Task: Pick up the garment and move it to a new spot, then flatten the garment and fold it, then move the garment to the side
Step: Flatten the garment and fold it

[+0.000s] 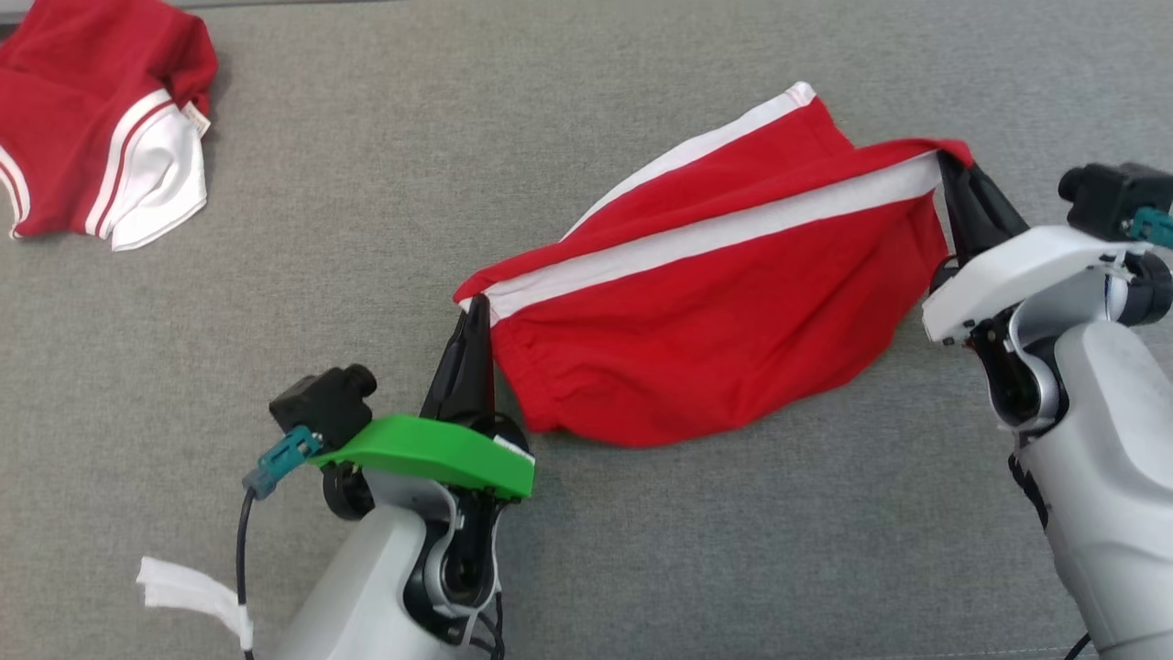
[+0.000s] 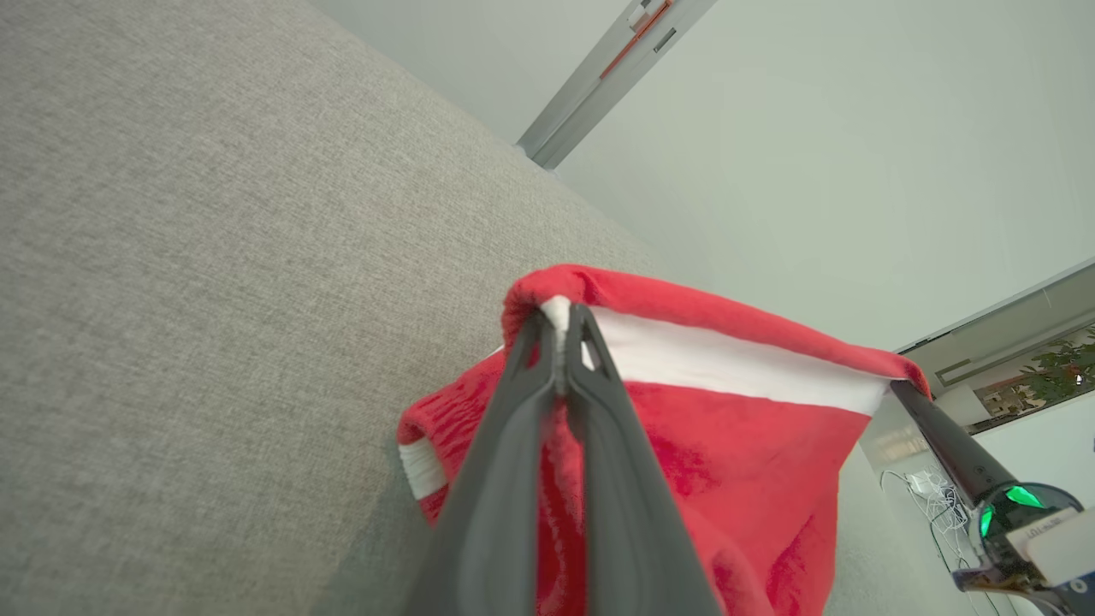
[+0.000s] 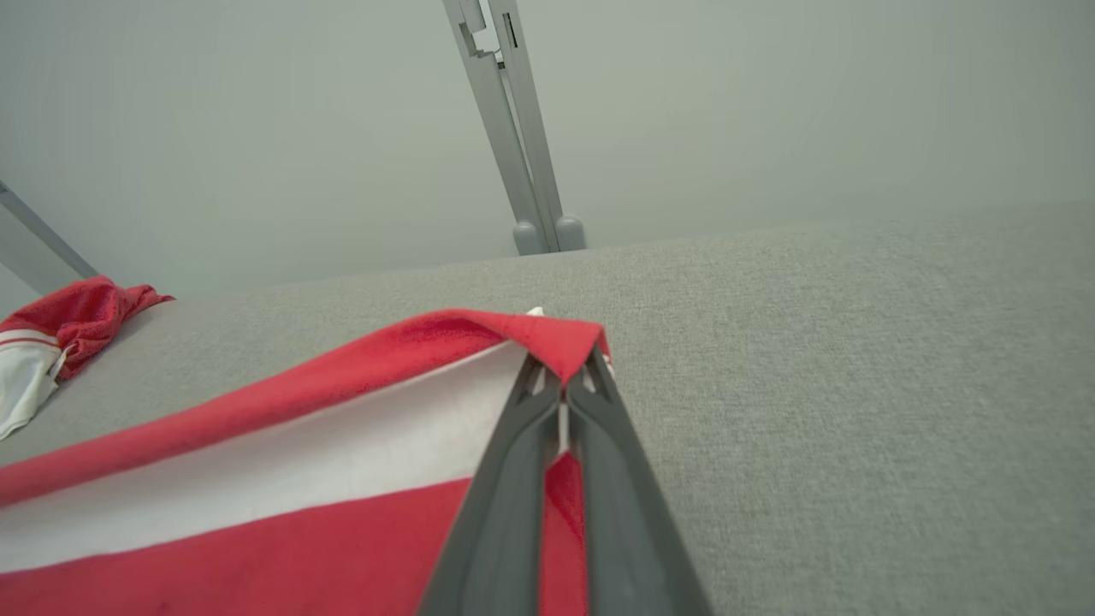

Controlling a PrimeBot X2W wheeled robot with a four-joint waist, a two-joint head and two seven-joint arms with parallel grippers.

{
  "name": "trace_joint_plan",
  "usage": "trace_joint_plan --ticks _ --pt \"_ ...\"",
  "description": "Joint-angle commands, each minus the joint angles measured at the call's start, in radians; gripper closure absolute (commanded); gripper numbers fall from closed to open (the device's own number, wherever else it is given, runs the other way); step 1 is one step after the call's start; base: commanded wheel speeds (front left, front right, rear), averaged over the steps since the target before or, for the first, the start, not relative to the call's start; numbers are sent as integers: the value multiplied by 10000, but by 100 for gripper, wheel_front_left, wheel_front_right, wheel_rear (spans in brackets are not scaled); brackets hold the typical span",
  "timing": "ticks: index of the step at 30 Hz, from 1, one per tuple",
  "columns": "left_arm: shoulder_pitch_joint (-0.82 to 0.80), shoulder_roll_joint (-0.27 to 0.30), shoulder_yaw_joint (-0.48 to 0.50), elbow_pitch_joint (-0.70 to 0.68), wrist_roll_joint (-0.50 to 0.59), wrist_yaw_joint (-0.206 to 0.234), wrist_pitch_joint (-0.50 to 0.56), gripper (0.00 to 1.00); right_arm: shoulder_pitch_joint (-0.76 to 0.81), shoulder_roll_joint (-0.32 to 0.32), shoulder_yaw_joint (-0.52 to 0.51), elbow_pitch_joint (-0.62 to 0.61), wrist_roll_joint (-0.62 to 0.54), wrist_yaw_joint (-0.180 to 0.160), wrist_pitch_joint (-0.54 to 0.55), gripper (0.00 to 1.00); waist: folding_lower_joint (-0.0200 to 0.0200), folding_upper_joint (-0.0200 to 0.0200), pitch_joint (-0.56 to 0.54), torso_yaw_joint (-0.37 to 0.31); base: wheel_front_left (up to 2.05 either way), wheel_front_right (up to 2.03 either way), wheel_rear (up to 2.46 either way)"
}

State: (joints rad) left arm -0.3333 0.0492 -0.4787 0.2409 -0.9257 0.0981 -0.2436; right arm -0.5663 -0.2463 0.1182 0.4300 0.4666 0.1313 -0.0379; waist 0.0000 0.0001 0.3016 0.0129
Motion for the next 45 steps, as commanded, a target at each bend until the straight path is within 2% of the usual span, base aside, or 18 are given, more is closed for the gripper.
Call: trace_joint_plan --ticks 1,8,15,17,18,19,20,21,25,28,33,39,45 --pt "-405 31 -107 193 -204 116 -80 100 -428 -98 112 359 106 -11 63 100 0 -1 534 522 0 0 0" --pt "-1539 35 -840 896 -1122 605 -213 100 -2104 -580 860 2251 413 -11 218 100 0 -1 1013 1024 0 0 0" --pt "-1795 32 -1005 710 -1519 902 -218 100 -3365 -803 1709 3770 577 -11 158 100 0 -1 1222 1239 0 0 0" --pt "-1809 32 -1128 662 -1584 971 -219 100 -3651 -800 1905 4154 636 -11 86 55 0 -1 1234 1259 0 0 0" --pt "-1814 32 -1170 633 -1610 995 -219 100 -3780 -813 2036 4354 658 -11 39 7 0 -1 1229 1264 0 0 0" --pt "-1818 33 -1169 597 -1604 1044 -220 71 -3872 -822 2139 4497 666 -11 -24 0 0 -1 1222 1265 0 0 0" --pt "-1792 33 -1179 556 -1559 1077 -220 29 -3964 -820 2254 4674 684 -11 -105 0 0 -1 1204 1262 0 0 0" --pt "-1741 32 -1208 518 -1539 1099 -220 0 -4038 -813 2350 4802 693 -11 -177 0 0 -1 1184 1256 0 0 0" --pt "-1435 31 -1282 353 -1142 1118 -220 0 -4250 -812 2626 5259 852 -11 -626 0 0 -1 1010 1190 0 0 0" --pt "-1213 45 -1209 299 -259 1126 -220 0 -4233 -867 2836 5515 1001 -11 -854 0 0 -1 802 1146 0 0 0" --pt "-609 503 -988 -141 1653 1208 -210 0 -3984 -1086 3282 5736 1303 -11 -1052 0 0 -1 341 1055 0 0 0" --pt "156 863 -530 -600 2598 1330 -210 0 -3630 -1472 3866 5816 1822 -11 -720 0 0 -1 -195 1050 0 0 0" --pt "602 1151 -407 -942 3320 1446 -209 0 -3287 -1796 4545 5911 2290 -11 181 0 0 -1 -244 1302 0 0 0"
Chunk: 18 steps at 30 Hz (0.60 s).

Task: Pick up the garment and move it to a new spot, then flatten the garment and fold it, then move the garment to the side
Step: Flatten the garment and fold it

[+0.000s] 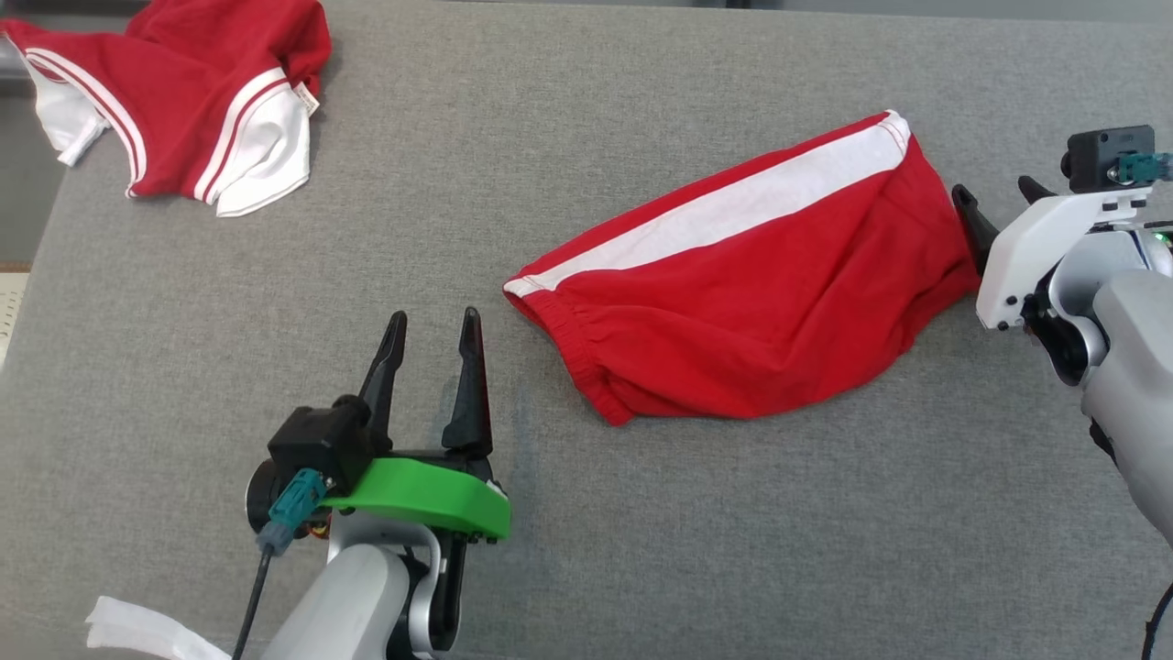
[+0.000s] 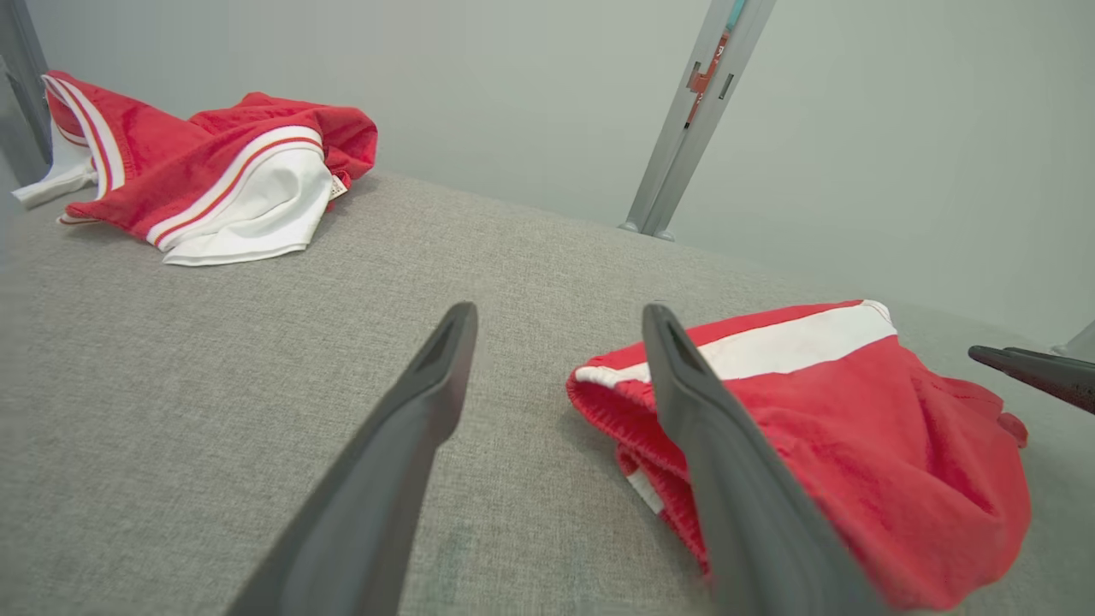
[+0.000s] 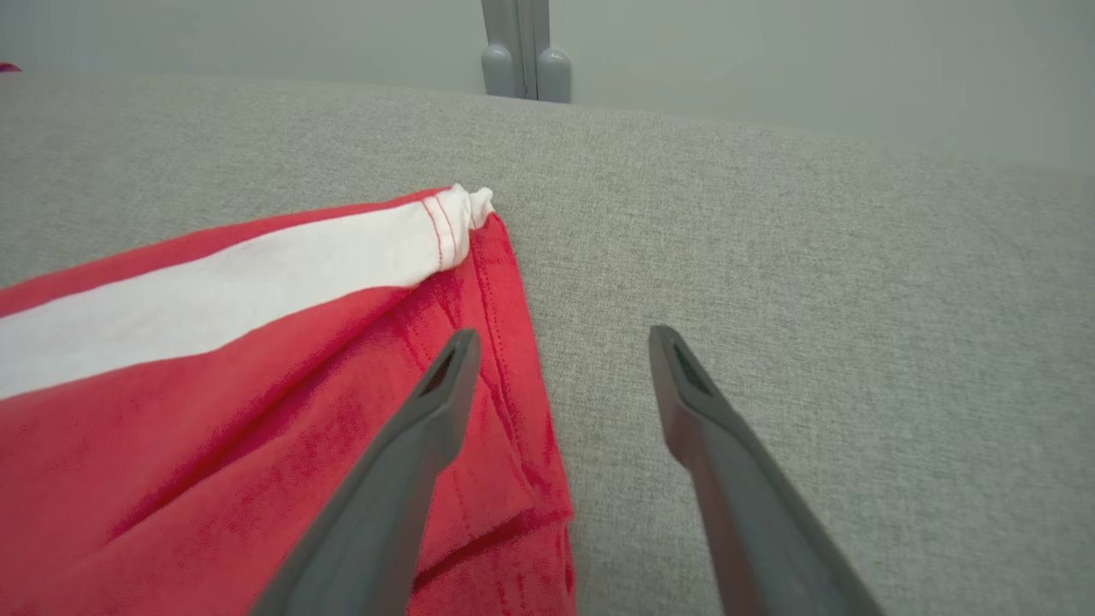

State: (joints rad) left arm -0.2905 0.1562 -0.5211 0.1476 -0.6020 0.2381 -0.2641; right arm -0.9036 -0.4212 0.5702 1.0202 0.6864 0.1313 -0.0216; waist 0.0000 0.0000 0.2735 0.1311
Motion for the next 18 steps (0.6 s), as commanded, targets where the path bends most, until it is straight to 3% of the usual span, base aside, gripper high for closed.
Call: trace_joint_plan --ticks 1,13,14,15,18 --pt "253 64 41 -42 127 55 -5 0 114 -79 97 28 173 -11 131 0 0 0 65 167 0 0 0" --pt "952 -304 756 -207 331 -68 -5 0 350 -83 821 785 886 -11 1406 0 0 0 281 733 0 0 0" --pt "958 -304 806 -202 392 -81 -5 0 378 -6 834 859 968 -11 1515 7 0 0 263 735 0 0 0" --pt "949 -293 832 -199 488 -89 -6 0 391 42 839 894 1029 -11 1570 41 0 0 246 727 0 0 0" --pt "939 -318 892 -160 700 -103 -6 0 360 143 917 946 1100 -6 1442 91 0 0 167 624 0 0 0"
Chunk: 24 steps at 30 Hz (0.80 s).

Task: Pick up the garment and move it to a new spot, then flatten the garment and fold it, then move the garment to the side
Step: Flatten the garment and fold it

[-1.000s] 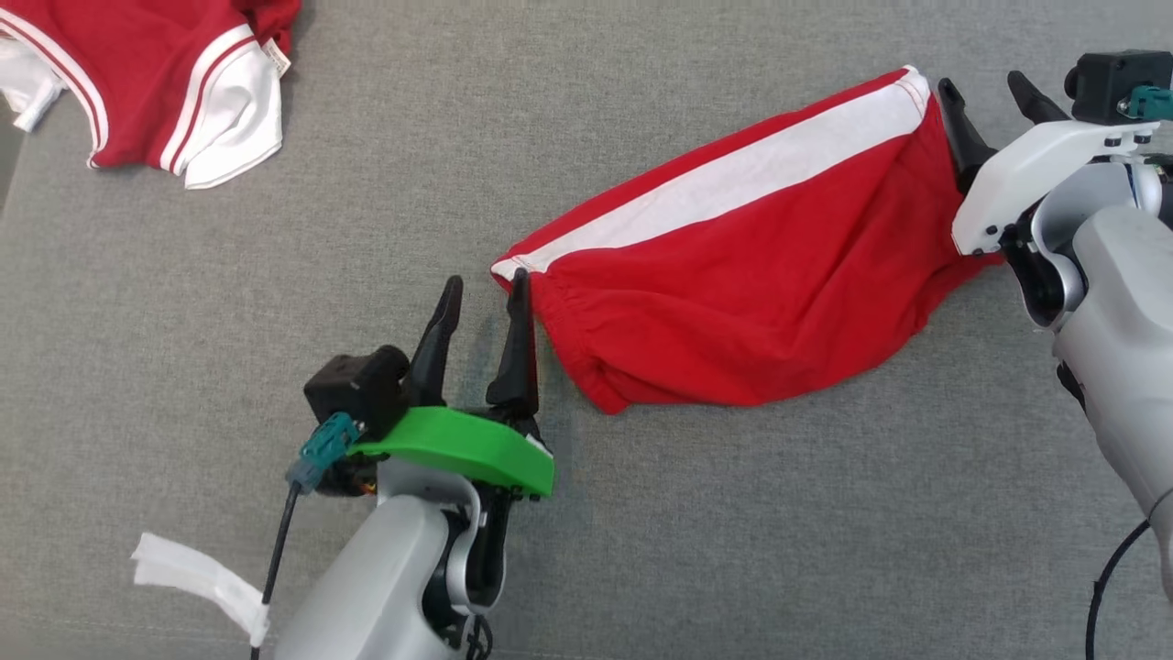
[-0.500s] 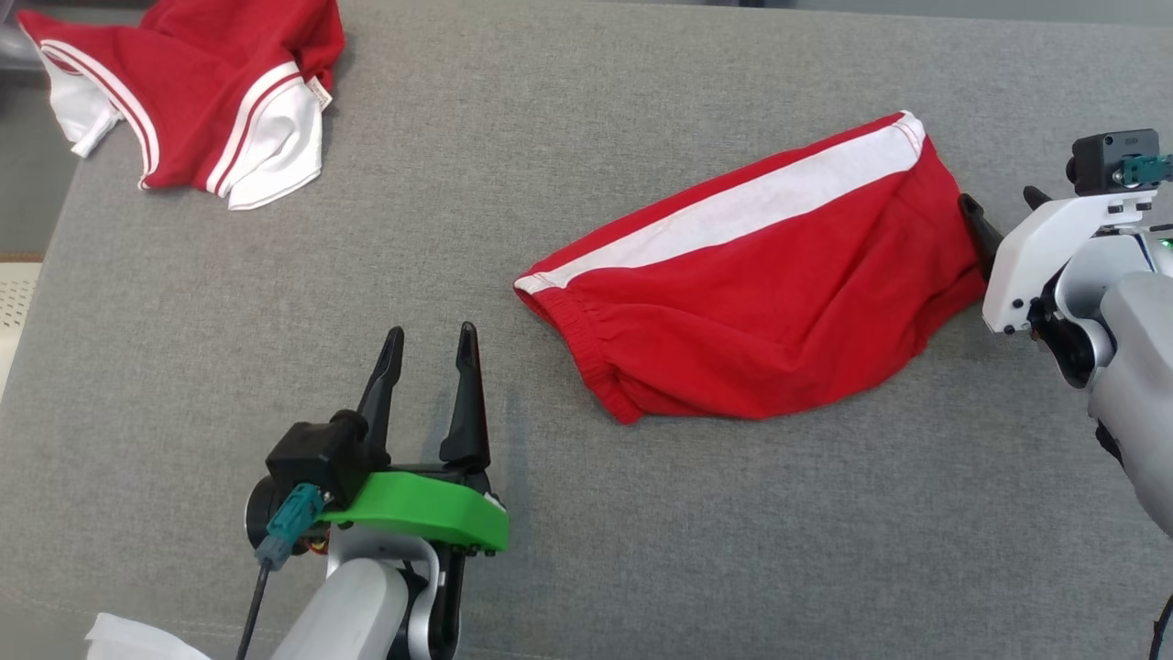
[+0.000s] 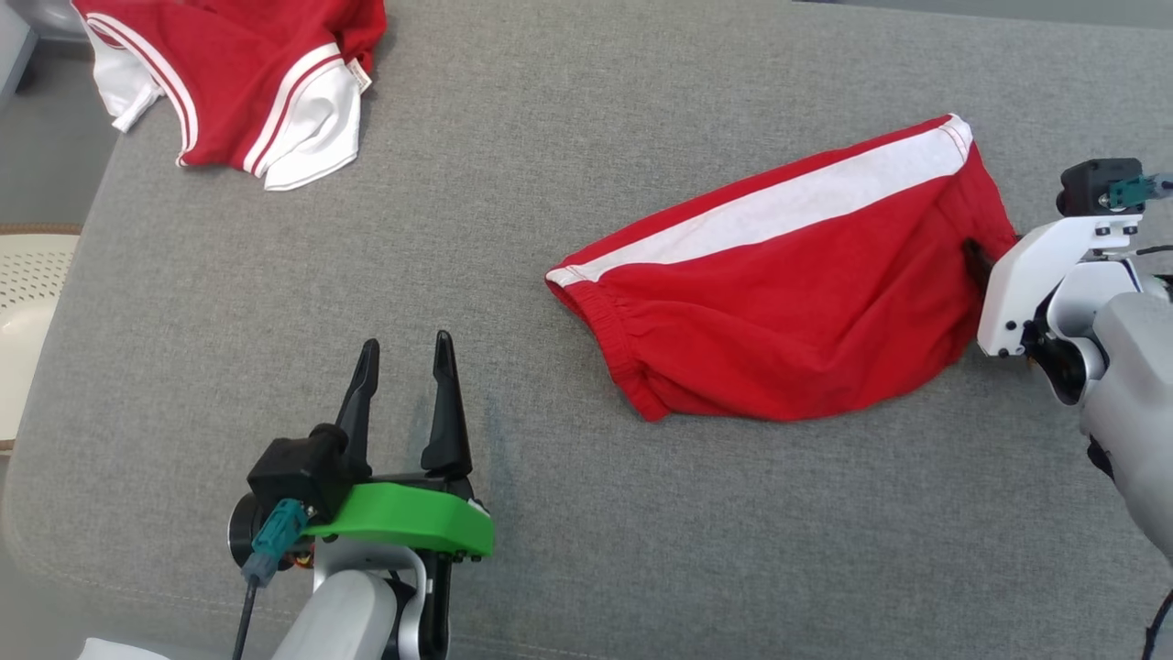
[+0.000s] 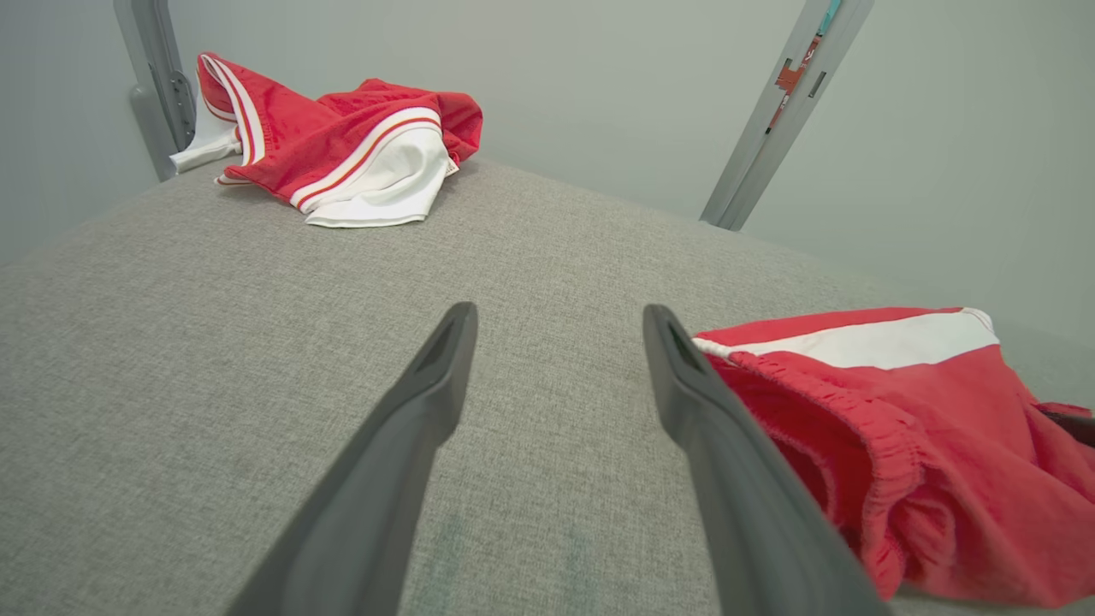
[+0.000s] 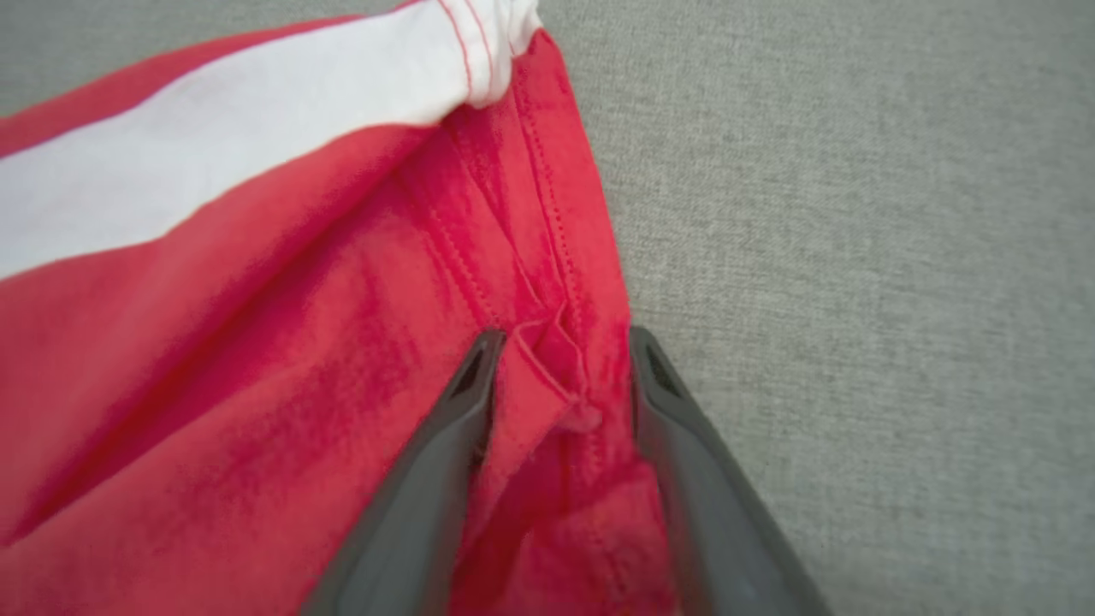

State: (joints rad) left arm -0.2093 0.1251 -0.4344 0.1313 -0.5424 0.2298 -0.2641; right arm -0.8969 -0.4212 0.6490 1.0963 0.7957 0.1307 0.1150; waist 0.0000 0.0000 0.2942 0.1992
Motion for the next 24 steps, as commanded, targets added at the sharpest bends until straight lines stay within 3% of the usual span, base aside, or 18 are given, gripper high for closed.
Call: trace_joint_plan --ticks 1,9,16,24 --pt "121 -16 39 11 149 -34 -4 0 269 148 145 199 -19 0 -34 100 0 0 -66 -105 0 0 0" --pt "96 -42 211 183 331 -159 -6 0 315 588 91 87 108 -8 -1564 100 0 0 -478 -907 0 0 0" --pt "263 -65 107 500 388 -215 -4 0 1378 859 -287 -332 771 -8 -3031 100 0 0 -1071 -1919 0 0 0" --pt "447 -88 186 673 438 -262 -4 0 2687 1002 -940 -918 1075 -8 -3757 100 0 0 -1336 -2778 0 0 0"
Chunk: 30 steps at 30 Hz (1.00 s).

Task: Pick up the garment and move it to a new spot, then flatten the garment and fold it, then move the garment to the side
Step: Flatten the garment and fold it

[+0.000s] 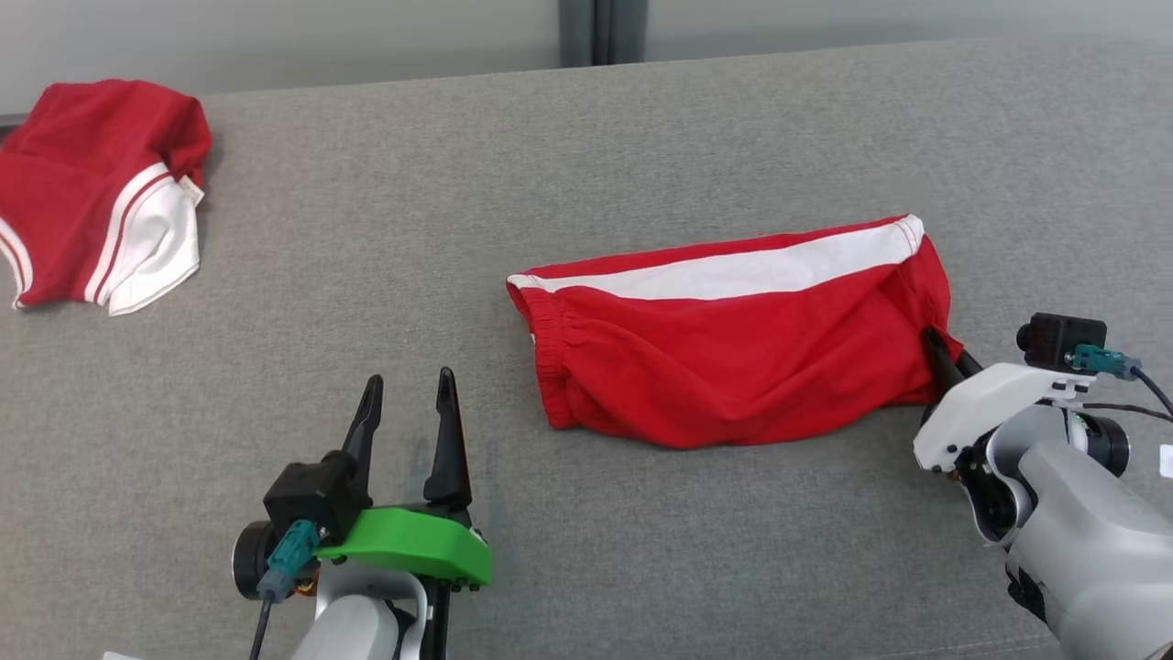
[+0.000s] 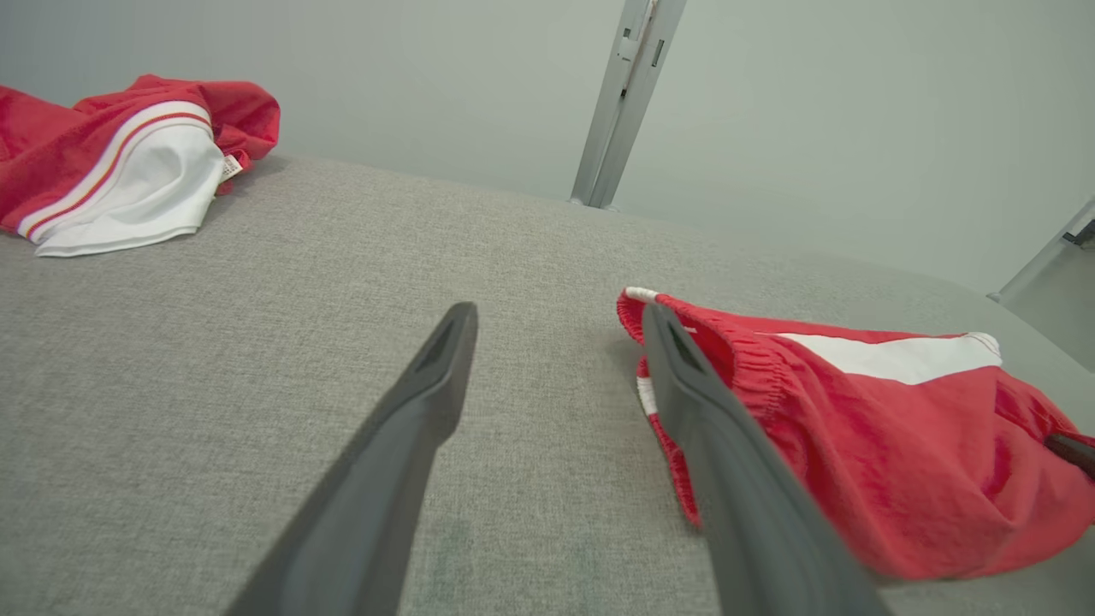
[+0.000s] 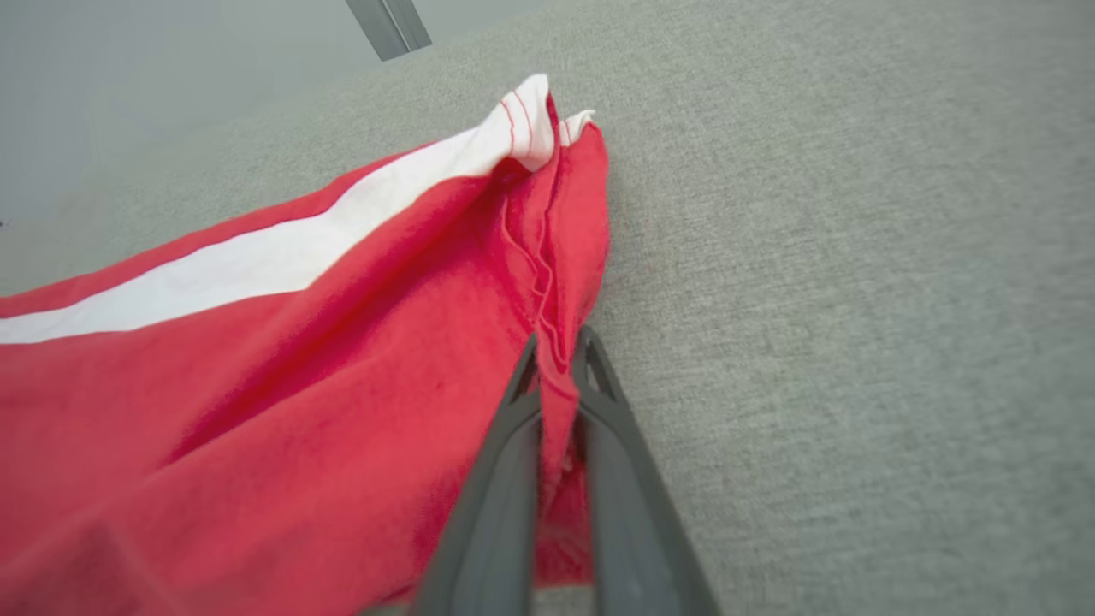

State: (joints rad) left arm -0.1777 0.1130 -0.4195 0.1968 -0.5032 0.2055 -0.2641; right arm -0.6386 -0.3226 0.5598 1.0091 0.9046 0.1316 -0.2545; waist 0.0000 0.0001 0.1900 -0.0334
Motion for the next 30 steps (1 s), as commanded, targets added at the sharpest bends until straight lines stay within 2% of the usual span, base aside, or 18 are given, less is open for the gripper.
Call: trace_joint_plan --ticks 1,8,17,24,30 --pt "146 27 50 27 49 -26 -6 0 231 51 -159 -126 -47 -18 -83 100 0 -1 -310 -516 0 0 0" --pt "171 7 76 87 79 -66 -6 0 681 167 -815 -607 -373 -18 -112 100 0 -1 -352 -602 0 0 0" --pt "232 -101 130 120 14 -95 -6 0 481 330 -1350 -1182 -1203 -16 -110 100 0 -1 -549 -120 0 0 0" --pt "346 -218 257 112 -45 -131 -4 0 144 905 -776 -2457 -1833 -16 106 100 0 -1 -834 435 0 0 0" --pt "501 -319 322 82 -3 -130 -4 0 154 1599 118 -3543 -1924 -15 1081 100 0 -1 -1015 898 0 0 0"
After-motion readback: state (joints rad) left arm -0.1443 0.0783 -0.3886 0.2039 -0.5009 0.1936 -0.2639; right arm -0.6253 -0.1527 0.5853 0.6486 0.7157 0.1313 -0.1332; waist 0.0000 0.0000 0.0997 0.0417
